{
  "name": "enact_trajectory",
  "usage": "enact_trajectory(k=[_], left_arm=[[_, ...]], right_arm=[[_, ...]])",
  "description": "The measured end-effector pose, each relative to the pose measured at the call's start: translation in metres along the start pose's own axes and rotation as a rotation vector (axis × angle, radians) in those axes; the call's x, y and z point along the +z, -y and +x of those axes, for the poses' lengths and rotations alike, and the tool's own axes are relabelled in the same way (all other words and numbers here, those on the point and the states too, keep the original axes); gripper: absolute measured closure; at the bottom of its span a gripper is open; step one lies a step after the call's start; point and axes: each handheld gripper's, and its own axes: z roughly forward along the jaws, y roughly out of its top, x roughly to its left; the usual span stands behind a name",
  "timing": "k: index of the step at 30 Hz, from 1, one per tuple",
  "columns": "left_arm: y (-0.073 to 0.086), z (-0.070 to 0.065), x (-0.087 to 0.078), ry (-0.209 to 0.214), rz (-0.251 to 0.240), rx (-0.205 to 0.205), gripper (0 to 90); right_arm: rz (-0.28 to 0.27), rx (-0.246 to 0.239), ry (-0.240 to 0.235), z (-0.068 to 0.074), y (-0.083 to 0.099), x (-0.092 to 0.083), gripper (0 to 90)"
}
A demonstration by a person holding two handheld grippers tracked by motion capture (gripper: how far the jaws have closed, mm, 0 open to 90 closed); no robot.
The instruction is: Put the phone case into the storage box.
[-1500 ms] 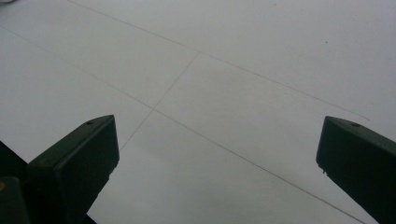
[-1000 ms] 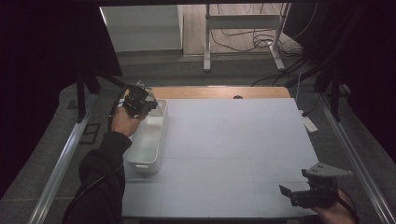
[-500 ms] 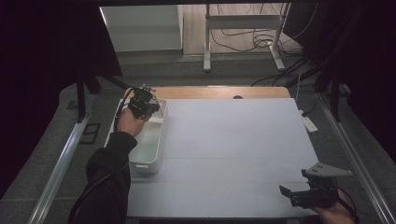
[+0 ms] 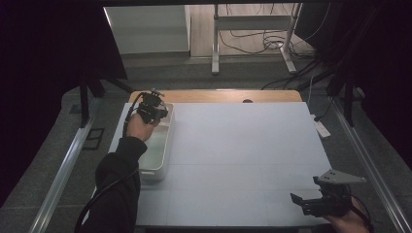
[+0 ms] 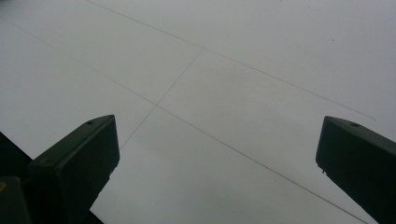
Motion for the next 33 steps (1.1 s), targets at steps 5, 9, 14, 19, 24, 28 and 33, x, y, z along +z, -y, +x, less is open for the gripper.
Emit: enact_trajectory(k=[5, 9, 14, 19, 24, 28, 33], left_arm=[[-0.001, 0.001, 0.008, -0.001, 0.015, -0.014, 88.1], [-0.001, 0.001, 0.012, 0.003, 0.016, -0.017, 88.1], [-0.004, -0.002, 0.015, 0.005, 0.025, -0.008, 87.9], [-0.005, -0.001, 0.017, 0.008, 0.020, -0.018, 87.5], [-0.006, 0.000, 0.019, 0.008, 0.009, -0.023, 84.5], [-0.006, 0.001, 0.020, 0.012, 0.004, -0.023, 81.6], [-0.006, 0.001, 0.019, 0.013, -0.005, -0.028, 80.8]], right_arm=[[-0.002, -0.001, 0.000, 0.000, 0.000, 0.000, 0.0], [-0.002, -0.002, -0.001, 0.000, 0.000, 0.000, 0.0], [0.001, -0.007, -0.005, 0.000, 0.000, 0.000, 0.0], [0.002, -0.009, -0.005, 0.001, 0.000, 0.000, 0.0], [0.000, -0.008, -0.005, 0.001, 0.000, 0.000, 0.0], [0.000, -0.007, -0.005, 0.001, 0.000, 0.000, 0.0], [0.000, -0.008, -0.005, 0.001, 0.000, 0.000, 0.0]])
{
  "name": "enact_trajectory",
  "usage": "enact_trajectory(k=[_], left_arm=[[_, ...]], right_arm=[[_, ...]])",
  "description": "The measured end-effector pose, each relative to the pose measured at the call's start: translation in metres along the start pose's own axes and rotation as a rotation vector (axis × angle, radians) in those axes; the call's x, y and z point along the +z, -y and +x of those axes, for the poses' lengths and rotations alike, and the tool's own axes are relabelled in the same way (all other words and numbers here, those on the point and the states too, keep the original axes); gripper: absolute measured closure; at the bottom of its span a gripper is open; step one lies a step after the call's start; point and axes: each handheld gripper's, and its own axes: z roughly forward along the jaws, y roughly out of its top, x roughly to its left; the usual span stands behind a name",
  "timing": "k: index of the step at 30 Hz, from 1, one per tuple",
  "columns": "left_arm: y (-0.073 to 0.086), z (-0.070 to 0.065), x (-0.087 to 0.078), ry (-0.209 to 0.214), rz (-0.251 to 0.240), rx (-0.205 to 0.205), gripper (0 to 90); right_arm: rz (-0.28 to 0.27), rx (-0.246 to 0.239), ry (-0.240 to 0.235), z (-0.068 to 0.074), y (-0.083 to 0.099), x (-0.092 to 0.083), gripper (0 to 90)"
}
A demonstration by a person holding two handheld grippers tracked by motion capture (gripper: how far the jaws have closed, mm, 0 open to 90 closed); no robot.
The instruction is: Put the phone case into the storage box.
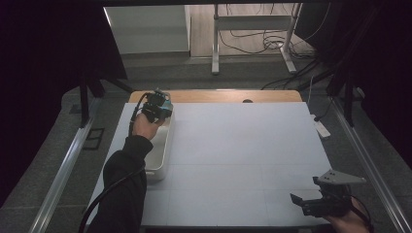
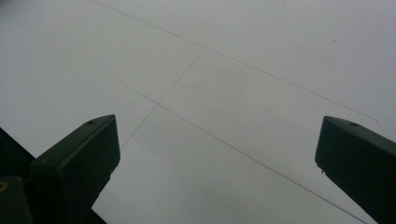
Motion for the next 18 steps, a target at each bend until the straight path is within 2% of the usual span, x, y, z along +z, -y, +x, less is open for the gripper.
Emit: enact_trajectory(k=[9, 18], left_arm=[[0.001, 0.001, -0.005, 0.009, -0.026, 0.000, 78.3], [0.007, 0.008, -0.014, 0.034, -0.081, -0.033, 69.5]], right_arm=[[0.000, 0.000, 0.000, 0.000, 0.000, 0.000, 0.0], [-0.001, 0.000, 0.001, 0.000, 0.000, 0.000, 0.0]])
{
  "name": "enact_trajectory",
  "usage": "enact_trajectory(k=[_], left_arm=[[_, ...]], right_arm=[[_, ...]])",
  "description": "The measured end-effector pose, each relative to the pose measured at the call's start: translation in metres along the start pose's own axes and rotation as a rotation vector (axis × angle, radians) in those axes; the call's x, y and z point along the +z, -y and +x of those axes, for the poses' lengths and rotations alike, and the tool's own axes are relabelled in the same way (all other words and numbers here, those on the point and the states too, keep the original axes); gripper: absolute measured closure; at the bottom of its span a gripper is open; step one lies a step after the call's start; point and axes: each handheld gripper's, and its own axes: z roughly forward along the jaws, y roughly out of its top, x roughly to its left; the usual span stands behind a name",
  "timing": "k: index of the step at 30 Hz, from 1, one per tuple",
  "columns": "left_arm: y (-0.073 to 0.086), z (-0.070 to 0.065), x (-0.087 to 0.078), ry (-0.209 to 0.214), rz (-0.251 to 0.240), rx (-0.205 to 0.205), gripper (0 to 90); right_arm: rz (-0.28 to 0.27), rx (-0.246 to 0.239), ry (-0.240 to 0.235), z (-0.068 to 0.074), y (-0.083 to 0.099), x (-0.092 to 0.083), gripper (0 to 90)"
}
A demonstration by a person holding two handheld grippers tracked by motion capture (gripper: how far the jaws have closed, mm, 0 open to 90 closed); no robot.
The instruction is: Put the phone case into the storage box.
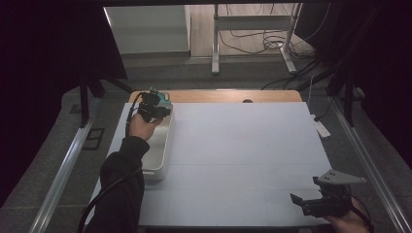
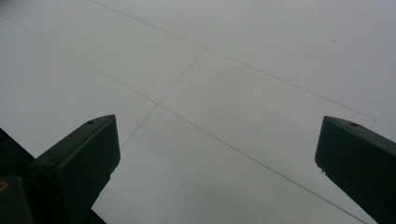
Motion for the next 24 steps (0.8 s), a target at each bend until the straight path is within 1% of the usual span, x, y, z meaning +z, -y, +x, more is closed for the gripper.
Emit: enact_trajectory(k=[3, 6, 10, 16, 17, 24], left_arm=[[0.002, 0.000, -0.003, 0.005, -0.012, 0.010, 65.6], [0.003, 0.000, -0.005, 0.000, -0.024, 0.020, 61.8], [0.004, 0.000, -0.010, 0.010, -0.042, 0.020, 56.5], [0.007, 0.000, -0.015, 0.000, -0.058, 0.036, 44.2], [0.008, 0.001, -0.016, 0.009, -0.064, 0.038, 44.2], [0.012, 0.001, -0.022, 0.011, -0.090, 0.039, 31.2]], right_arm=[[0.001, -0.001, 0.000, 0.000, 0.000, 0.000, 0.0], [0.001, -0.001, 0.001, 0.000, 0.000, 0.000, 0.0], [0.001, -0.001, 0.001, 0.000, 0.000, 0.000, 0.0], [0.000, -0.001, 0.001, 0.000, 0.000, 0.000, 0.0], [0.001, -0.001, 0.001, 0.000, 0.000, 0.000, 0.0], [0.003, -0.002, 0.002, 0.000, 0.000, 0.000, 0.0]])
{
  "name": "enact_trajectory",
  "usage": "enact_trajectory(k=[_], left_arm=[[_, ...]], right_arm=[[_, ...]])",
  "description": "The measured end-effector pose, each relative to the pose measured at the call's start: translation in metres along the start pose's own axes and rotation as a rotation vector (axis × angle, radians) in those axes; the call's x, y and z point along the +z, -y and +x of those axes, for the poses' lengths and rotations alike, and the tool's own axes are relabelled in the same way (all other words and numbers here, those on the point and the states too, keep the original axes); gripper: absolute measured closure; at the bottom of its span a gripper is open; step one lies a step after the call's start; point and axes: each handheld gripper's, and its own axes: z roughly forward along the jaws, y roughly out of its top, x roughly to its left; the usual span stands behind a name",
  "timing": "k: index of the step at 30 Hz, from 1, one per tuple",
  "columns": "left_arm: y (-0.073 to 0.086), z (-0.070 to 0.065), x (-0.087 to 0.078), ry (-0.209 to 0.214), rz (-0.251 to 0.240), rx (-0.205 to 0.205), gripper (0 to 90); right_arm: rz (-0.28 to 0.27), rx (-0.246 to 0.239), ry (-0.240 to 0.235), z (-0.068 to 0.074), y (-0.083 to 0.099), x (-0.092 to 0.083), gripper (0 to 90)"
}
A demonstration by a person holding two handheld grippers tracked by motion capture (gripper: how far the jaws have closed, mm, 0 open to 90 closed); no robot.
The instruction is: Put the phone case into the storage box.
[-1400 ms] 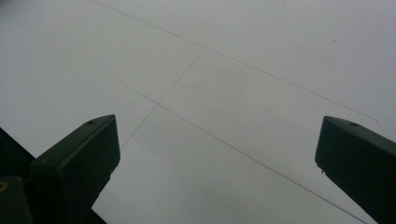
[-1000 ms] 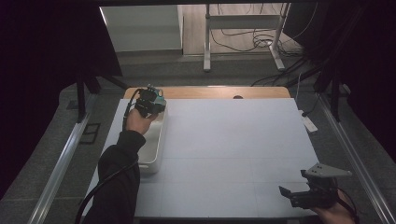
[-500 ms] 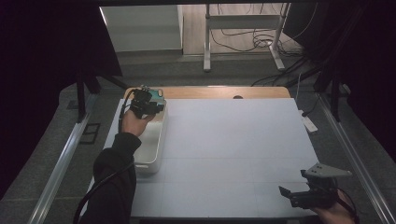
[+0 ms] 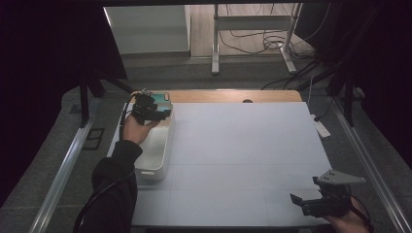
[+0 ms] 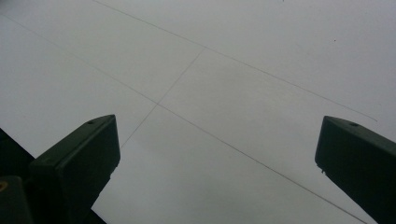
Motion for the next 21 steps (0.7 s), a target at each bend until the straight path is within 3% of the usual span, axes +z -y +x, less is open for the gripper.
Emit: enact_trajectory(k=[10, 21], left_arm=[[0.004, -0.003, -0.009, 0.029, -0.034, -0.005, 14.7], [0.013, -0.006, -0.018, 0.063, -0.042, 0.012, 4.8]], right_arm=[[0.000, -0.001, 0.000, 0.000, 0.000, 0.000, 0.0], [0.001, 0.000, 0.000, 0.000, 0.000, 0.000, 0.0]])
